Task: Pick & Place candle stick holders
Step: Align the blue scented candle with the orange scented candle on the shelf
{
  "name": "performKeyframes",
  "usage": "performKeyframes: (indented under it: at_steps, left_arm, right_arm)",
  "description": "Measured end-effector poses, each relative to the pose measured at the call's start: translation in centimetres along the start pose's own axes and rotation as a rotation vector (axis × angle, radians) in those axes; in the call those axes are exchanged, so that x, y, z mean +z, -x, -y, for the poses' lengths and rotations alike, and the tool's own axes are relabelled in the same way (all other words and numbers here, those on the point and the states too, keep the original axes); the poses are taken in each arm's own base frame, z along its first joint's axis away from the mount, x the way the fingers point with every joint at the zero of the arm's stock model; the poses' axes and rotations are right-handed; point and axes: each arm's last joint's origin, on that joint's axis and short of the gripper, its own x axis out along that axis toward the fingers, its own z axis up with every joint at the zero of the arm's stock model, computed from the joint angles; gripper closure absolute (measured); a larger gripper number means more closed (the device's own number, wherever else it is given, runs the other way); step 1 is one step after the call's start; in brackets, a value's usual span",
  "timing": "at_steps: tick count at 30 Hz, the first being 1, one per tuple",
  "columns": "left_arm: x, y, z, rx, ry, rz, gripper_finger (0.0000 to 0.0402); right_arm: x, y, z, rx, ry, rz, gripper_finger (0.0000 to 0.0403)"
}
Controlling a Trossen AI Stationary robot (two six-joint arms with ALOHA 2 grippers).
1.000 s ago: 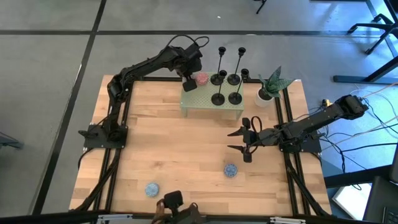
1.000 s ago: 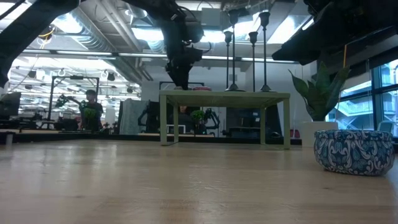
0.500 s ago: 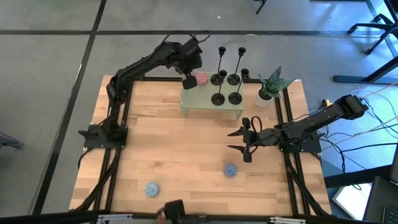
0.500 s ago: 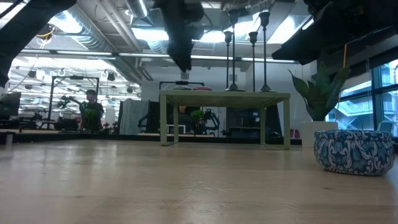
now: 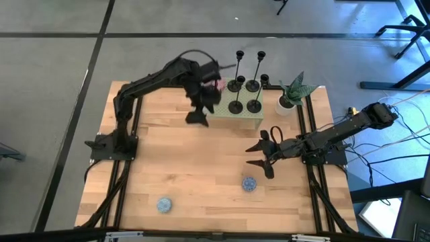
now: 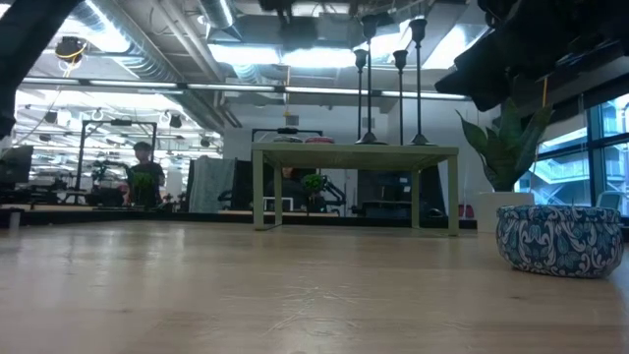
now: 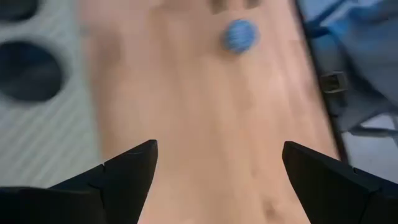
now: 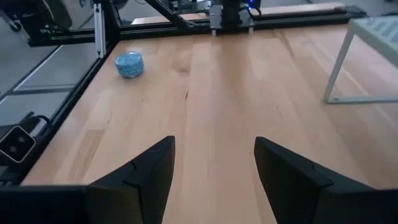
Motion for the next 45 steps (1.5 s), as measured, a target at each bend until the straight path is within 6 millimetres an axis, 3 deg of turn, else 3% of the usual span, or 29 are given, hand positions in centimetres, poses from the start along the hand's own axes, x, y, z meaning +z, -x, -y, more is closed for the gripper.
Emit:
performKeyframes:
  at_steps: [5, 12, 18, 23, 27, 32, 39, 45]
  left_arm:
    - [1.2, -0.7, 5.6, 0.026, -0.102, -0.029, 0.0059]
    - [1.7, -3.1, 13.0, 0.393, -0.132, -0.145, 0.0059]
    - [1.2, -4.4, 17.8, 0.470, -0.118, -0.155, 0.0059]
    - [-0.4, -4.5, 21.3, 0.650, -0.099, -0.104, 0.0059]
    - [-3.4, -4.8, 23.0, 0.781, -0.018, -0.052, 0.0059]
    - [-7.1, -6.2, 24.2, 0.829, 0.067, 0.150, 0.0059]
    - [-10.9, -10.4, 23.3, 0.738, 0.139, 0.311, 0.0059]
    - [-12.4, -13.6, 21.8, 0.701, 0.251, 0.427, 0.0060]
  right_arm:
    - [0.0, 0.0, 0.0, -0.001, -0.017, -0.002, 0.0178]
    - [-0.1, 0.0, 0.0, -0.006, -0.024, -0.004, 0.0178]
    - [-0.1, 0.0, 0.0, 0.014, -0.034, -0.014, 0.0178]
    - [-0.7, 0.1, -0.5, 0.142, -0.005, -0.092, 0.0178]
    - [-1.0, 0.3, -1.0, 0.157, 0.012, -0.111, 0.0178]
    - [-1.0, 0.3, -1.2, 0.196, 0.012, -0.116, 0.0178]
    - [-1.1, 0.3, -1.3, 0.242, 0.029, -0.131, 0.0178]
    - [-1.2, 0.3, -1.2, 0.246, 0.124, -0.130, 0.0178]
